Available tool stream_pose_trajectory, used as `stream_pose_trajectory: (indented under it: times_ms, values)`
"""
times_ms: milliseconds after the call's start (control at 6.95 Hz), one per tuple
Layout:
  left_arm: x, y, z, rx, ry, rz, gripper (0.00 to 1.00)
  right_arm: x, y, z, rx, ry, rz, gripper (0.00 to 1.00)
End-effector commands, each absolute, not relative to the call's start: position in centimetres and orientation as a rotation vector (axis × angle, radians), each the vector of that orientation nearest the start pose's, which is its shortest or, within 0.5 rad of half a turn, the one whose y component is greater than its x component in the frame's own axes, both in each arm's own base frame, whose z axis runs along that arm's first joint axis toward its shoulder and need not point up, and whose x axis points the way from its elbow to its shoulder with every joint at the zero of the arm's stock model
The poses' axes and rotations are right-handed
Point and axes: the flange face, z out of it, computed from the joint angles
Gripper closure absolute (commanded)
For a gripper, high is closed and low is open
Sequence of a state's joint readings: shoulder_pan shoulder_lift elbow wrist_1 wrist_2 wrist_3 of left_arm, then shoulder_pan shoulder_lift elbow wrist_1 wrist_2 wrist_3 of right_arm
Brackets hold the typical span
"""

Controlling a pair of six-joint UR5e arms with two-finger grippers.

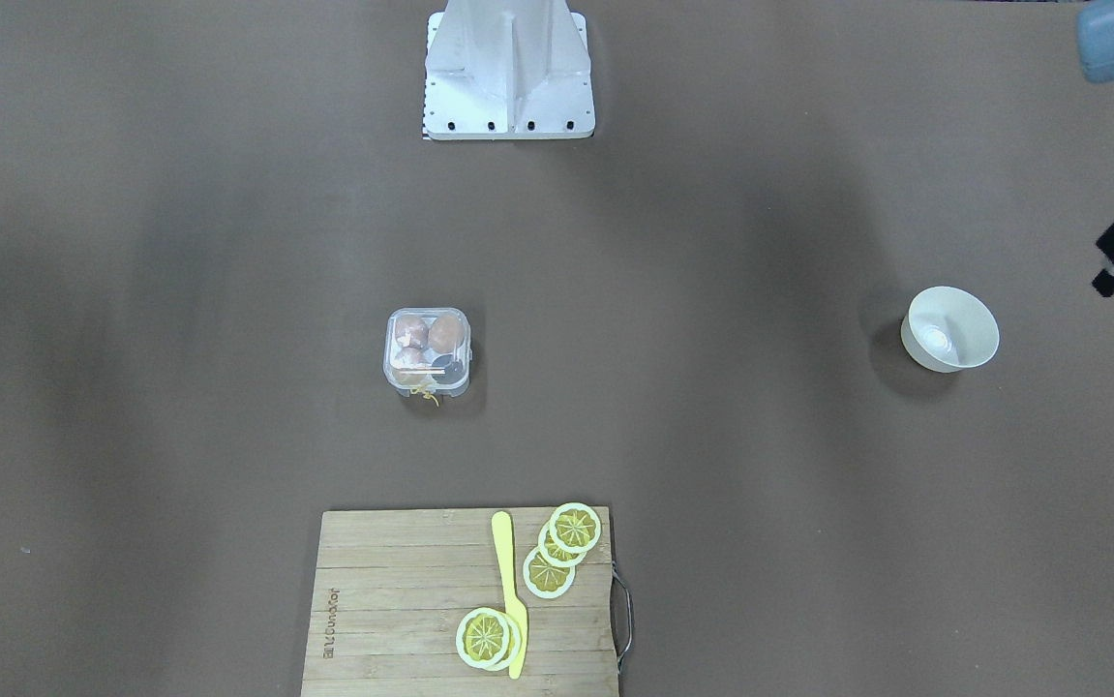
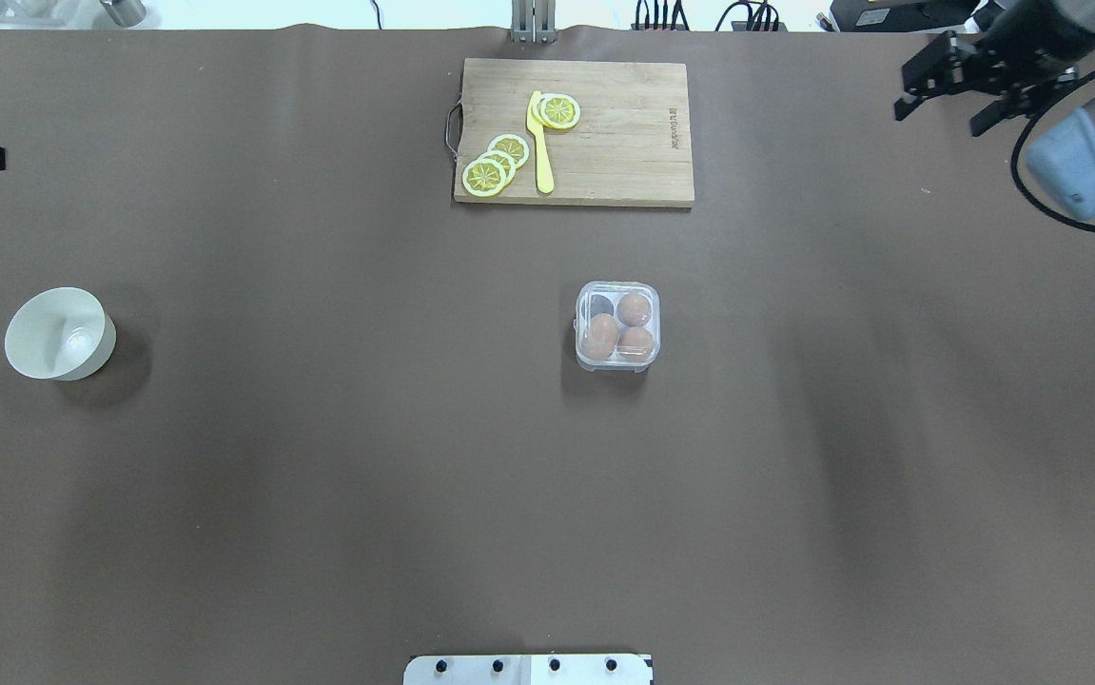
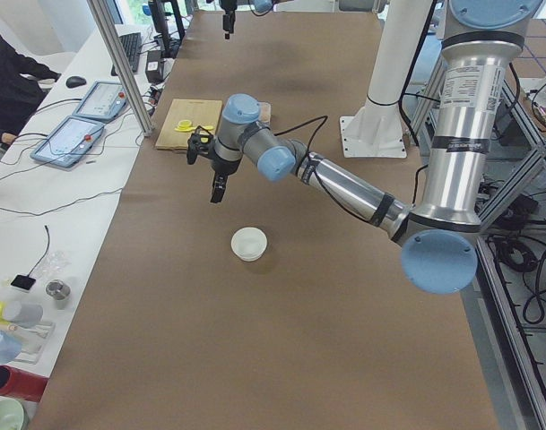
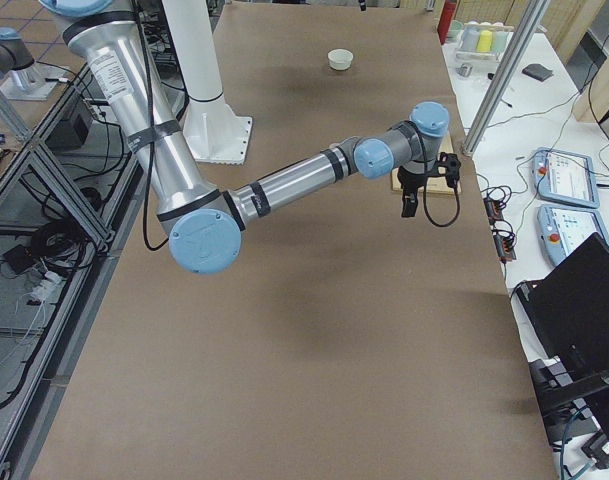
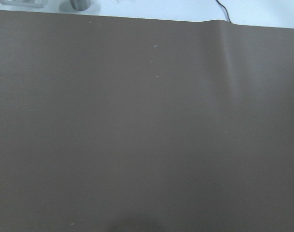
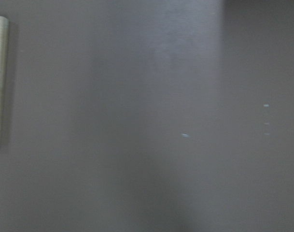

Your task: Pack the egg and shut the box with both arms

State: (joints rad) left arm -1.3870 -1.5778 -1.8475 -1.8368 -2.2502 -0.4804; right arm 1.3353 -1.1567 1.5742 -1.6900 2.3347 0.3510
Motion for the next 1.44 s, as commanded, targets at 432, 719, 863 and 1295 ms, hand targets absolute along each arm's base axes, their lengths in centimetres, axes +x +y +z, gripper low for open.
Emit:
stream_pose_trajectory:
  times_ms: [432, 719, 863, 1295]
  values:
    - [-6.2, -44.5, 65.2, 0.158, 0.738, -0.051, 0.02, 4.8, -53.5, 62.2, -0.07, -0.74, -0.09, 0.0]
    - [-6.5, -43.6, 66.7, 0.136, 0.695, -0.066, 0.02, 5.7, -51.4, 64.4, -0.037, -0.755, -0.08, 0.0]
    - [-6.5, -44.0, 65.9, 0.141, 0.698, -0.073, 0.02, 6.2, -51.4, 64.1, -0.032, -0.773, -0.066, 0.0]
    - [-5.9, -45.4, 64.3, 0.087, 0.765, -0.087, 0.02, 6.5, -51.5, 63.5, -0.028, -0.771, -0.021, 0.0]
